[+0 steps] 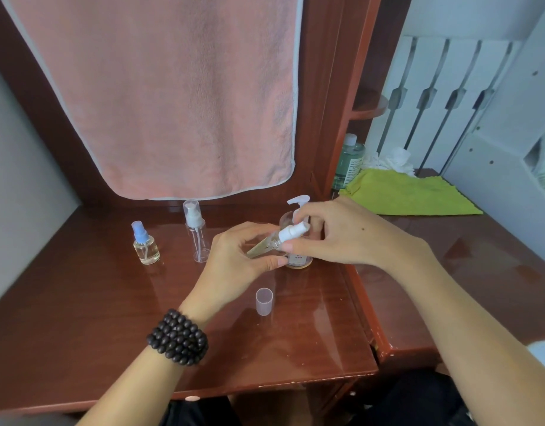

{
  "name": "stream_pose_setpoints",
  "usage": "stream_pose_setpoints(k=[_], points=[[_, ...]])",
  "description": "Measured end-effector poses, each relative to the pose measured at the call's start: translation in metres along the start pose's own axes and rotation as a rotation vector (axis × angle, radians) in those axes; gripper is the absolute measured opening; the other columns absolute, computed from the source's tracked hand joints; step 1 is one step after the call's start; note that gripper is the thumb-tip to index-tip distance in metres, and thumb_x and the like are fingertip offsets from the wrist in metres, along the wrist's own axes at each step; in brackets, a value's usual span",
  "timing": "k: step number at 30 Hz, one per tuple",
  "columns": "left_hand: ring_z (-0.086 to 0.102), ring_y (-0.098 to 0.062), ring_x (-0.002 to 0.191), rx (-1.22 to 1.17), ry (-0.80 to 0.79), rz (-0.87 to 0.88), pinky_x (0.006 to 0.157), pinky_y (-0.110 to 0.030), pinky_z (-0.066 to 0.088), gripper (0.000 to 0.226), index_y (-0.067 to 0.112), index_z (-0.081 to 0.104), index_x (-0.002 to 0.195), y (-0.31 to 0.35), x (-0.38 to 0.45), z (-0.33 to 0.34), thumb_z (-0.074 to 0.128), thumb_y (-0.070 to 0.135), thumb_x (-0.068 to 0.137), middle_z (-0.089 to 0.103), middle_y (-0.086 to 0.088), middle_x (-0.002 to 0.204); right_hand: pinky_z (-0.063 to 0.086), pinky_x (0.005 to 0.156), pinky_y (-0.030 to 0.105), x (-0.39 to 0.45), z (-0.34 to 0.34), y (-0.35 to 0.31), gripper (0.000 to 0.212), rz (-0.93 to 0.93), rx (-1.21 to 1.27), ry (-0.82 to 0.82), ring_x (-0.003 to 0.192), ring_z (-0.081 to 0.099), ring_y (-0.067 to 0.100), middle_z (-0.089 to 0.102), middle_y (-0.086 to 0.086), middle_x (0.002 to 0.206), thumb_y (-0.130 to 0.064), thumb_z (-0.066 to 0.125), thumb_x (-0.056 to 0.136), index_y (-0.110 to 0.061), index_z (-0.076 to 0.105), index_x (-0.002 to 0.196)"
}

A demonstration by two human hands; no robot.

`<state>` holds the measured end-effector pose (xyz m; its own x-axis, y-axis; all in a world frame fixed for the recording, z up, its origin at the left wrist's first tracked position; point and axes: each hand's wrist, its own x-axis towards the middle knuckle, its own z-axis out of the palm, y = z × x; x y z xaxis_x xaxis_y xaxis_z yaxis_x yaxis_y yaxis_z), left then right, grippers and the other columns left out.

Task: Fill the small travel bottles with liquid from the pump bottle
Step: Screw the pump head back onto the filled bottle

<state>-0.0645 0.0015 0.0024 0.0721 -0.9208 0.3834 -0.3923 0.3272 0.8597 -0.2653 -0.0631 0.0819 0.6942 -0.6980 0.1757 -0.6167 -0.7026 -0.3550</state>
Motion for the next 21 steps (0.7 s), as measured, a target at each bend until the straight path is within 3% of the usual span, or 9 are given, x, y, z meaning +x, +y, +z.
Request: stream_pose_setpoints(k=[2, 4, 7, 9, 11, 13, 16, 19, 21], points=[[0.069, -0.014, 0.103, -0.003, 0.003, -0.006, 0.095, -0.042, 0.055, 0.045, 0.026, 0.077, 0.111, 0.000, 0.000, -0.001, 0.092, 0.017, 0.070, 0.073, 0.014, 0.105, 0.049, 0.064, 0.025, 0.000, -0.001, 0.002, 0.029, -0.035, 0.104, -0.055, 0.070, 0.064, 0.005, 0.064, -0.019, 0.070, -0.039, 0.075, 0.081, -0.036, 0.063, 0.106], [0.070, -0.016, 0.102, -0.008, 0.004, -0.004, 0.094, -0.044, 0.056, 0.046, 0.026, 0.077, 0.112, 0.000, 0.001, -0.002, 0.092, 0.016, 0.070, 0.072, 0.013, 0.105, 0.049, 0.065, 0.021, 0.001, 0.002, 0.003, 0.026, -0.108, 0.110, -0.048, 0.071, 0.065, 0.009, 0.064, -0.016, 0.072, -0.025, 0.074, 0.083, -0.034, 0.065, 0.105], [0.071, -0.019, 0.101, -0.033, -0.005, 0.003, 0.092, -0.044, 0.057, 0.046, 0.025, 0.077, 0.112, 0.001, 0.001, -0.001, 0.092, 0.014, 0.070, 0.073, 0.009, 0.105, 0.040, 0.054, 0.016, 0.003, 0.004, -0.001, 0.008, -0.072, 0.147, 0.011, 0.059, 0.059, 0.005, 0.061, -0.014, 0.062, -0.032, 0.071, 0.088, -0.025, 0.068, 0.089], [0.071, -0.017, 0.100, -0.027, -0.007, 0.005, 0.087, -0.039, 0.057, 0.046, 0.027, 0.077, 0.111, 0.002, 0.001, -0.001, 0.092, 0.012, 0.070, 0.073, 0.010, 0.103, 0.035, 0.050, 0.017, 0.004, 0.009, 0.000, 0.033, -0.041, 0.109, 0.043, 0.055, 0.055, 0.007, 0.057, 0.000, 0.052, -0.043, 0.063, 0.094, -0.021, 0.061, 0.069], [0.070, -0.015, 0.098, -0.018, -0.010, 0.005, 0.079, -0.034, 0.055, 0.046, 0.029, 0.077, 0.111, 0.002, 0.000, -0.001, 0.091, 0.015, 0.070, 0.072, 0.012, 0.101, 0.031, 0.048, 0.019, 0.004, 0.013, 0.001, 0.049, -0.049, 0.048, 0.074, 0.050, 0.049, 0.010, 0.050, 0.003, 0.046, -0.052, 0.055, 0.096, -0.019, 0.054, 0.060], [0.070, -0.015, 0.099, -0.023, -0.007, 0.001, 0.081, -0.035, 0.056, 0.045, 0.027, 0.077, 0.112, 0.002, 0.001, -0.003, 0.091, 0.016, 0.070, 0.072, 0.012, 0.101, 0.035, 0.050, 0.018, 0.002, 0.013, 0.001, 0.035, -0.039, 0.072, 0.109, 0.053, 0.054, 0.009, 0.054, -0.005, 0.051, -0.053, 0.062, 0.090, -0.021, 0.064, 0.075], [0.070, -0.016, 0.100, -0.018, -0.010, 0.000, 0.090, -0.040, 0.057, 0.045, 0.025, 0.077, 0.112, 0.004, 0.002, -0.005, 0.091, 0.015, 0.070, 0.073, 0.010, 0.103, 0.037, 0.053, 0.011, 0.001, 0.008, 0.001, 0.012, -0.068, 0.201, 0.068, 0.056, 0.060, 0.006, 0.061, -0.010, 0.061, -0.030, 0.073, 0.087, -0.025, 0.070, 0.097], [0.070, -0.017, 0.098, -0.023, -0.006, 0.010, 0.090, -0.041, 0.057, 0.045, 0.027, 0.078, 0.110, 0.005, 0.001, -0.004, 0.091, 0.013, 0.069, 0.073, 0.011, 0.101, 0.036, 0.050, 0.011, 0.002, 0.010, 0.001, 0.011, -0.068, 0.242, 0.093, 0.051, 0.056, 0.004, 0.058, -0.010, 0.059, -0.029, 0.073, 0.088, -0.020, 0.072, 0.094], [0.070, -0.018, 0.097, -0.020, 0.027, 0.035, 0.089, -0.042, 0.058, 0.047, 0.032, 0.078, 0.107, 0.007, 0.002, -0.004, 0.092, 0.012, 0.067, 0.073, 0.013, 0.100, 0.046, 0.051, 0.025, 0.003, 0.016, 0.001, 0.019, -0.037, 0.231, 0.138, 0.053, 0.061, 0.008, 0.060, -0.005, 0.053, -0.036, 0.070, 0.090, -0.018, 0.071, 0.087]])
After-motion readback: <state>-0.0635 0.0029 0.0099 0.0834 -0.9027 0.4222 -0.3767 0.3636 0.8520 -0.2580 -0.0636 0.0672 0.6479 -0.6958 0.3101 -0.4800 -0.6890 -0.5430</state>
